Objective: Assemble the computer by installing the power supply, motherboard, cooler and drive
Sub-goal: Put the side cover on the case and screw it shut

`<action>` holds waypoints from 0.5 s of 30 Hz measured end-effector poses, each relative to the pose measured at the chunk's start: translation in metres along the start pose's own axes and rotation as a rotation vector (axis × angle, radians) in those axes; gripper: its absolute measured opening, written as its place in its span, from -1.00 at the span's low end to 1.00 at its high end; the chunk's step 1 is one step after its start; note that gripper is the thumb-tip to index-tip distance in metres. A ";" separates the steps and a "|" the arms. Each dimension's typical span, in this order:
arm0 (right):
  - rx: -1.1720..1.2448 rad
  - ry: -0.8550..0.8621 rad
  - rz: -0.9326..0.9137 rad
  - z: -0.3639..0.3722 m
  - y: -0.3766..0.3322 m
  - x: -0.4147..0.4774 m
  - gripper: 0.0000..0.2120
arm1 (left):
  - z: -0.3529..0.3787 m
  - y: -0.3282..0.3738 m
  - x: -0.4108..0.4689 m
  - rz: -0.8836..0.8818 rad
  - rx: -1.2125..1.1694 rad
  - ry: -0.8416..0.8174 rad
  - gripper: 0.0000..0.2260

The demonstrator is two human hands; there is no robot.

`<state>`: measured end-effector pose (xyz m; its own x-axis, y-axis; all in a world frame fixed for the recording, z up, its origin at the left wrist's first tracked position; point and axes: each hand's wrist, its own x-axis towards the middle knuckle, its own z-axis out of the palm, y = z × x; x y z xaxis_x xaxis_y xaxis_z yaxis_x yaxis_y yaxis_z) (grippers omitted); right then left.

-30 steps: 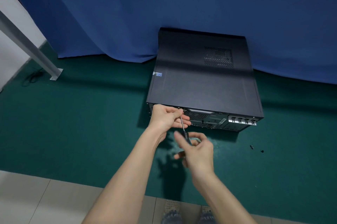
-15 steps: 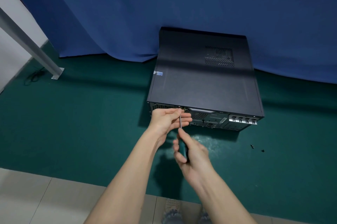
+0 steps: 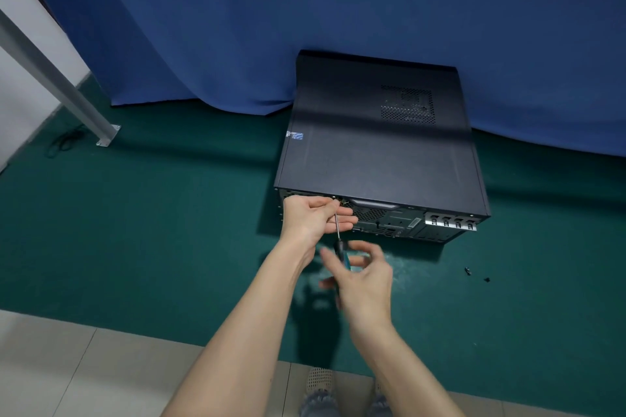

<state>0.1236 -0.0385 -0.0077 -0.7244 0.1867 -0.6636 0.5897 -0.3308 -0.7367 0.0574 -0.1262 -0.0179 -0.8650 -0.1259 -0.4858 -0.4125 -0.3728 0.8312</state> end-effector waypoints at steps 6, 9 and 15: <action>0.460 -0.152 0.283 -0.002 -0.008 -0.010 -0.86 | -0.006 -0.005 -0.003 -0.015 -0.111 -0.035 -0.85; 0.276 -0.073 0.177 -0.006 -0.006 -0.001 -0.76 | -0.003 -0.003 0.000 0.004 -0.042 -0.004 -0.81; 0.386 -0.109 0.198 0.001 -0.007 -0.006 -0.85 | -0.005 -0.005 -0.003 -0.003 -0.098 -0.015 -0.81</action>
<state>0.1232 -0.0386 0.0022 -0.6563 -0.0070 -0.7545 0.5597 -0.6751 -0.4806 0.0635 -0.1282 -0.0215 -0.8682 -0.1105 -0.4837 -0.3862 -0.4616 0.7986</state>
